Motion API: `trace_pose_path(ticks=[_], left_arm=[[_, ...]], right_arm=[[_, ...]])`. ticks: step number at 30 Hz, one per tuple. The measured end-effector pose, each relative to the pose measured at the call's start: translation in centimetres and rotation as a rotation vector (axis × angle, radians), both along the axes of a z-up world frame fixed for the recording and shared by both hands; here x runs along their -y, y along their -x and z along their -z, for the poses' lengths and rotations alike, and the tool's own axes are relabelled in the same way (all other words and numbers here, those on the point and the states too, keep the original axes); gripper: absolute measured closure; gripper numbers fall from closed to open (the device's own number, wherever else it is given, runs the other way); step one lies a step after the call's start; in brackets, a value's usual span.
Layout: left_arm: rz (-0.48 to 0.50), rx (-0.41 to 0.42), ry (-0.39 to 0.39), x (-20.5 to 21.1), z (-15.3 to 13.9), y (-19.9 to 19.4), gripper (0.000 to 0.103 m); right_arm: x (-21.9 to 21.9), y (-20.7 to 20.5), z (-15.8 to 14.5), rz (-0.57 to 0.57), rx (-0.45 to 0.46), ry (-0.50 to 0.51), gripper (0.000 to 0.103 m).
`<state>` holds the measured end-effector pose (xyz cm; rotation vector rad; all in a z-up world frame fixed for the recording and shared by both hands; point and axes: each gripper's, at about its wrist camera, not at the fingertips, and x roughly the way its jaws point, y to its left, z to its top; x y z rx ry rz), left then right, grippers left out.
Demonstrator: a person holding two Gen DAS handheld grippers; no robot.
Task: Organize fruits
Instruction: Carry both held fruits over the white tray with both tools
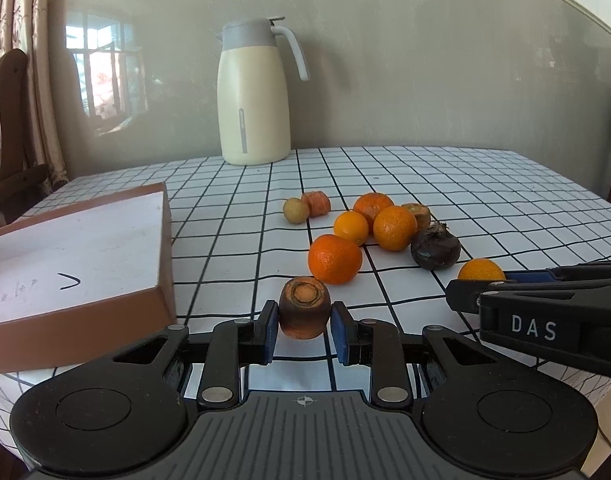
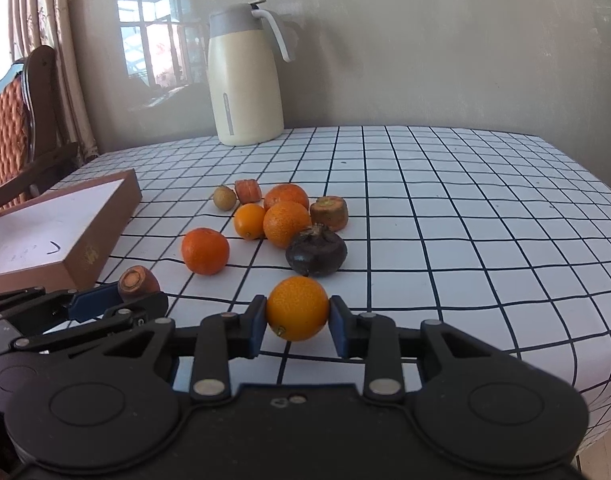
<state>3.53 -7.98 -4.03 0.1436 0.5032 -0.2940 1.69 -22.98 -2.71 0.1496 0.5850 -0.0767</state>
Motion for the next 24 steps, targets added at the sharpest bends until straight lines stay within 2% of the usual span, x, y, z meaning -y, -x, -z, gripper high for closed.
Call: trace_pose_path(ticks=[11, 17, 24], left_arm=[[-0.028, 0.066, 0.035, -4.1, -2.5, 2.4, 0.074], [-0.093, 0.117, 0.062, -7.8, -3.8, 3.1, 0.074], [-0.207, 0.152, 0.082, -12.2, -4.4, 3.1, 0.074]], right_arm=[[-1.8, 2.1, -2.0, -0.114, 0.112, -0.019, 0.079], [-3.9, 2.1, -3.1, -0.205, 0.191, -0.031, 0.079], [-6.7, 1.1, -3.5, -0.288, 0.227, -0.05, 0.079]])
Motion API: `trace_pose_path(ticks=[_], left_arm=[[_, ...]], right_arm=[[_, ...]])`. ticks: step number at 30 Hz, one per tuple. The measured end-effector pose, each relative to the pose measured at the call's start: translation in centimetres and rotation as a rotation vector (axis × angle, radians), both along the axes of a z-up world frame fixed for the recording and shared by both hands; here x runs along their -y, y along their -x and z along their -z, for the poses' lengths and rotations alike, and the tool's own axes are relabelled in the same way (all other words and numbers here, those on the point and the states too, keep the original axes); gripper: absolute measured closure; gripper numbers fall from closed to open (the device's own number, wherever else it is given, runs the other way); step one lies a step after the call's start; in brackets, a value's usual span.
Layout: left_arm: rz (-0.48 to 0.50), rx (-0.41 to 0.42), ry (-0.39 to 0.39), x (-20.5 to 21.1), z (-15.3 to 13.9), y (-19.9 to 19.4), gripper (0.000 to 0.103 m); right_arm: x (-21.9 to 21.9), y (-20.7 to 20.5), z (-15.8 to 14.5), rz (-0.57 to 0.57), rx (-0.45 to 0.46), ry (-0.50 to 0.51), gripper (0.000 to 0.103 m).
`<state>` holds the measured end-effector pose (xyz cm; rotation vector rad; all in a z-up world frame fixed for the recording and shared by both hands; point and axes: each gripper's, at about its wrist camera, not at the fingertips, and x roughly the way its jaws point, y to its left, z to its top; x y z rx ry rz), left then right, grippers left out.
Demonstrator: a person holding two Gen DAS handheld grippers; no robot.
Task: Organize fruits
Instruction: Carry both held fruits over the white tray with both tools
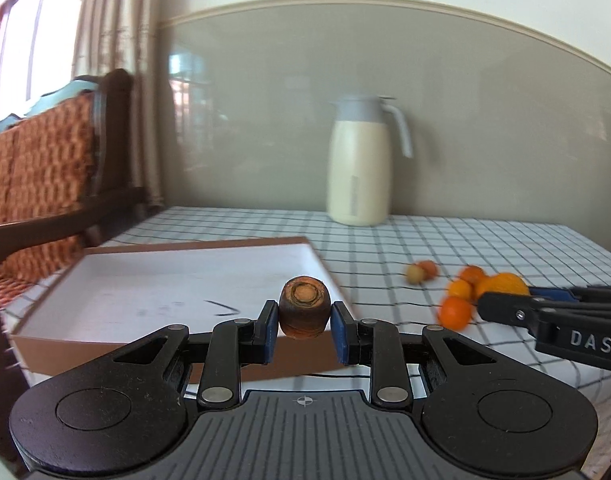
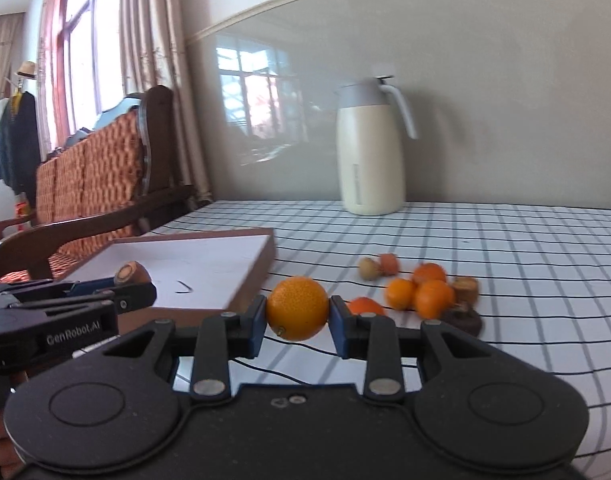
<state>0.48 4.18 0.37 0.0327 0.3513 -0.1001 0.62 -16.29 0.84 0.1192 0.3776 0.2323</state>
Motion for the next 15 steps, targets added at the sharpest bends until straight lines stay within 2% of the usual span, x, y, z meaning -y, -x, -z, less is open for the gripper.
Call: trace_pose_path(ticks=[15], left_arm=[[-0.241, 0.019, 0.027, -8.3, -1.0, -1.1, 0.074]], right_arm=[[-5.0, -3.7, -1.2, -0.147, 0.05, -0.008, 0.078]])
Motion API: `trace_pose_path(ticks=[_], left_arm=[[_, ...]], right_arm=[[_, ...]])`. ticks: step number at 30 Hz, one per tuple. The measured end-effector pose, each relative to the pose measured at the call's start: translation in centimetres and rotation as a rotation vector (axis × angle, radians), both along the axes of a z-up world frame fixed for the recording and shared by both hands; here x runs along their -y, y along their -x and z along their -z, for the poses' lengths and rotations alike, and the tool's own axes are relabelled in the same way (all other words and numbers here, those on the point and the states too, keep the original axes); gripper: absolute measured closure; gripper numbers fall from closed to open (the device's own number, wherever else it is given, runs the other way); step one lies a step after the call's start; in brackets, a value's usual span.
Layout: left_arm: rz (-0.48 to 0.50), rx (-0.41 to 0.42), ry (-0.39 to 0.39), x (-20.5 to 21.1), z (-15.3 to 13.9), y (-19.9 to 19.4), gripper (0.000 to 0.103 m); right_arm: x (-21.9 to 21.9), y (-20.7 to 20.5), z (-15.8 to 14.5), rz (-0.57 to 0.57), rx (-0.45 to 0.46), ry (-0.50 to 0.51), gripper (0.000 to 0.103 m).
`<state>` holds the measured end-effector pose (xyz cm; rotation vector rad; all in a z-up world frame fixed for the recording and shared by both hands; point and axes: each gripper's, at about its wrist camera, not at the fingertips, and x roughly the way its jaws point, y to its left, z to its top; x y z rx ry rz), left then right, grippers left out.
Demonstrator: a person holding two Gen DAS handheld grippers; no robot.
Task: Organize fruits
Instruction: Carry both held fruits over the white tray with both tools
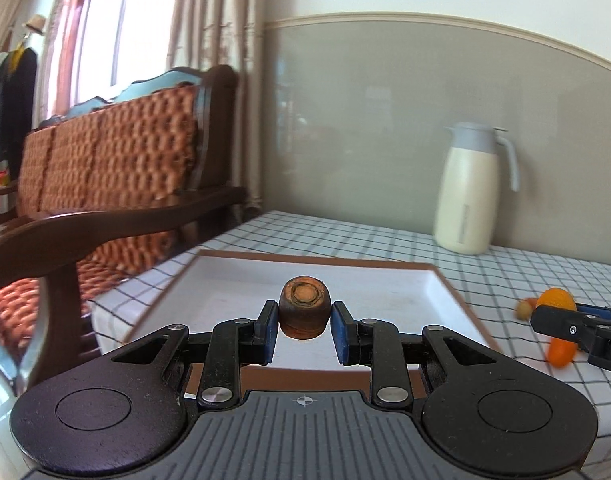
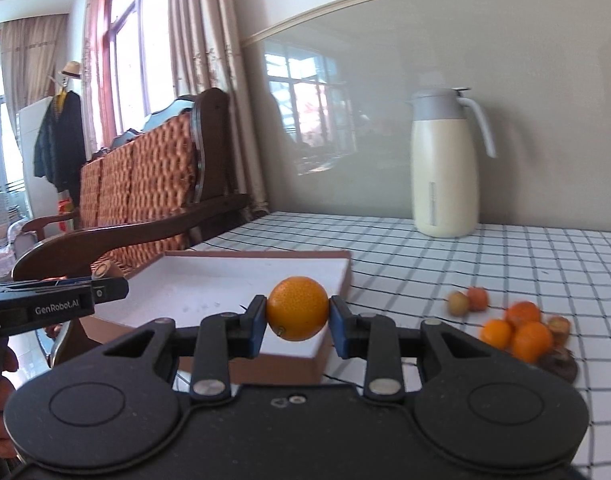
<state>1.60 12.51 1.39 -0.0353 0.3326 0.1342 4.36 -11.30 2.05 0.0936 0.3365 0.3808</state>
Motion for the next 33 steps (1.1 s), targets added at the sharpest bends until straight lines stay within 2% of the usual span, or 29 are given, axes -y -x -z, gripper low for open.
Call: trace_pose_path(ticks=[10, 15, 25, 33], left_arm=[[-0.132, -0.018, -0.002, -5.7, 0.0, -2.1, 0.074], [-0.173, -0.043, 0.024, -7.3, 0.9, -3.4, 0.074], [-0.194, -0.089, 0.026, -8.3, 2.1, -5.5, 0.074], [-0.204, -0.133, 0.042, -8.6, 2.9, -6.7, 0.074]], right_arm=[[-2.8, -3.3, -0.3, -0.035, 0.017, -0.007, 0.078], [-3.5, -4.9, 0.2, -0.023, 0.01, -0.006, 0.078], [-3.8, -7.0, 1.9, 0.016, -0.048, -0.013, 0.078], [-4.5, -8.0, 3.0, 0.026, -0.097, 0.024, 0.076]])
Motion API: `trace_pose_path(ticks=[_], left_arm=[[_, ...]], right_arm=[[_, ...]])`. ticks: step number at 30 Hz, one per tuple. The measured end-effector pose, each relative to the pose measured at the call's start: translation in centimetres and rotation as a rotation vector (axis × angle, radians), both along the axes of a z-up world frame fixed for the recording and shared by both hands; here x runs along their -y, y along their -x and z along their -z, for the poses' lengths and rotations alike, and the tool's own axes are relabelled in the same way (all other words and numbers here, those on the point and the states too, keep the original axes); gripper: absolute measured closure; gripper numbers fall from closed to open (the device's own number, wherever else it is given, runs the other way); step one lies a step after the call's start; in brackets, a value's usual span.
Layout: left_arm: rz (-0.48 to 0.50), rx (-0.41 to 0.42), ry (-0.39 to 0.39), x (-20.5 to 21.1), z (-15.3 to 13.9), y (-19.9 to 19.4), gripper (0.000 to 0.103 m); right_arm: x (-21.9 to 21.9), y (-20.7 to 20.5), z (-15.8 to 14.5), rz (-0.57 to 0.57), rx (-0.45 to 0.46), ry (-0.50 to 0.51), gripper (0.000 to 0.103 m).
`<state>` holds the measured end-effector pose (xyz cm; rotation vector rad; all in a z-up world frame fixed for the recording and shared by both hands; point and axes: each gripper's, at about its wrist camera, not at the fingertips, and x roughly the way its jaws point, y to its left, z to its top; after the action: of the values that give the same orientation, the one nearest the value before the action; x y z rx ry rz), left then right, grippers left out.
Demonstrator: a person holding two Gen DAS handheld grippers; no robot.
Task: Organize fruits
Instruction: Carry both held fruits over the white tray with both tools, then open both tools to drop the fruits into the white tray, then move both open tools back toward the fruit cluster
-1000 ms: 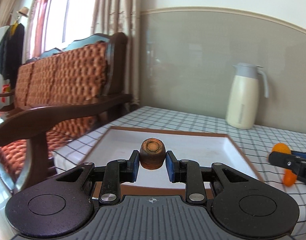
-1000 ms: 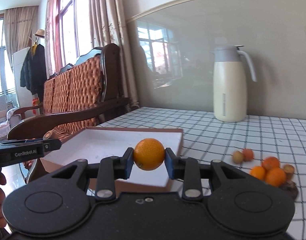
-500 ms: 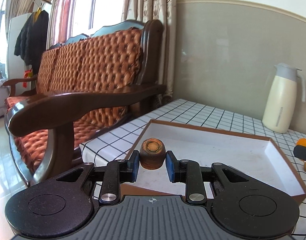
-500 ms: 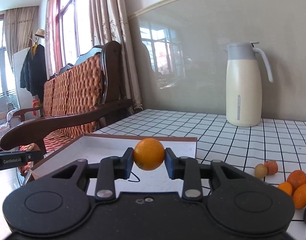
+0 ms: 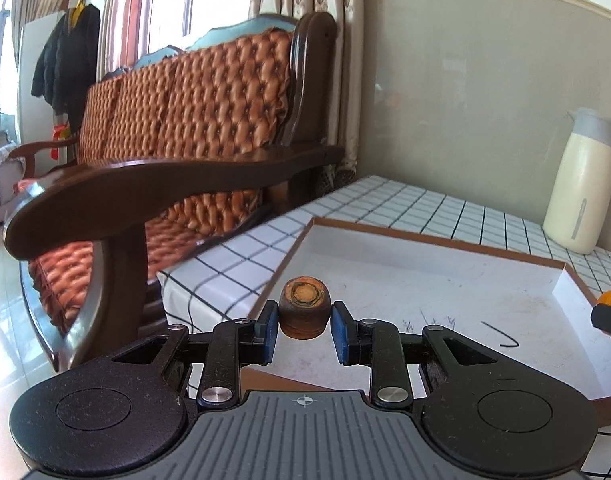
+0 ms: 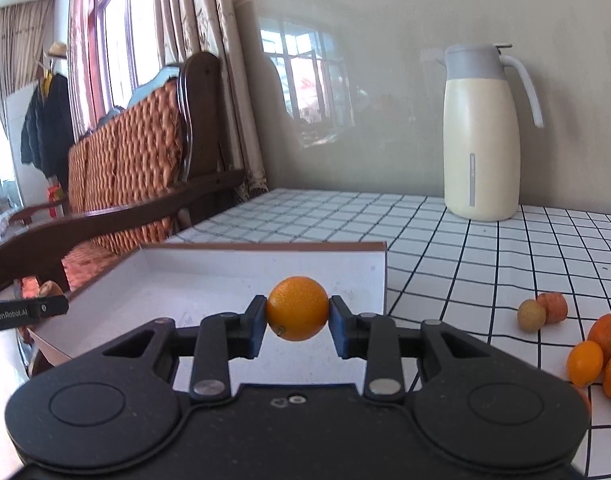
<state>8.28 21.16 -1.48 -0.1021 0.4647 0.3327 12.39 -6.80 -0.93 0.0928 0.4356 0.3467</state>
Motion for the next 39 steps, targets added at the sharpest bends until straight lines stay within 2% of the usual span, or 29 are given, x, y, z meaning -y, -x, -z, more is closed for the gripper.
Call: trace_pose_path(ticks=[1, 2, 3, 4, 5, 6, 7, 8, 9, 10, 13, 19, 32, 39], left_arm=[[-0.001, -0.009, 0.008, 0.0, 0.1, -0.2, 0.074], [-0.008, -0.017, 0.008, 0.0, 0.3, -0.4, 0.074], [-0.011, -0.027, 0.008, 0.0, 0.4, -0.6, 0.074], [-0.014, -0.037, 0.017, -0.1, 0.4, -0.8, 0.07], [-0.017, -0.04, 0.033, -0.2, 0.3, -0.9, 0.045], [-0.024, -0.029, 0.044, -0.2, 0.1, -0.7, 0.03], [-0.004, 0.007, 0.057, 0.0, -0.3, -0.3, 0.01], [-0.032, 0.042, 0.022, 0.5, -0.7, 0.2, 0.0], [-0.051, 0.088, -0.032, 1.2, -1.2, 0.8, 0.0], [-0.05, 0.12, -0.075, 1.8, -1.5, 1.3, 0.0], [-0.054, 0.154, -0.121, 2.8, -2.1, 2.1, 0.0], [-0.069, 0.154, -0.113, 2.9, -2.3, 2.8, 0.0], [-0.066, 0.126, -0.094, 3.2, -2.3, 2.9, 0.0], [-0.088, 0.09, -0.086, 3.2, -2.0, 2.9, 0.0]], right_arm=[[-0.1, -0.1, 0.1, 0.007, -0.007, 0.007, 0.075], [0.0, -0.1, 0.1, 0.022, -0.005, 0.012, 0.066], [0.2, 0.1, 0.0, 0.037, 0.009, 0.006, 0.047], [0.4, 0.4, -0.2, 0.049, 0.039, -0.009, 0.038], [0.7, 0.8, -0.6, 0.067, 0.073, -0.016, 0.027], [0.9, 1.1, -0.9, 0.081, 0.102, -0.016, 0.022], [1.1, 1.4, -1.2, 0.087, 0.123, -0.02, 0.019], [1.4, 1.4, -1.3, 0.095, 0.134, -0.03, 0.011], [1.8, 1.6, -1.4, 0.108, 0.143, -0.045, 0.006], [2.2, 1.7, -1.4, 0.118, 0.147, -0.061, 0.006], [3.1, 1.7, -1.7, 0.122, 0.139, -0.111, 0.006], [3.9, 1.9, -1.7, 0.134, 0.147, -0.143, 0.006], [3.4, 2.8, -1.9, 0.089, 0.154, -0.109, 0.006], [3.5, 3.0, -1.8, 0.06, 0.115, -0.103, 0.006]])
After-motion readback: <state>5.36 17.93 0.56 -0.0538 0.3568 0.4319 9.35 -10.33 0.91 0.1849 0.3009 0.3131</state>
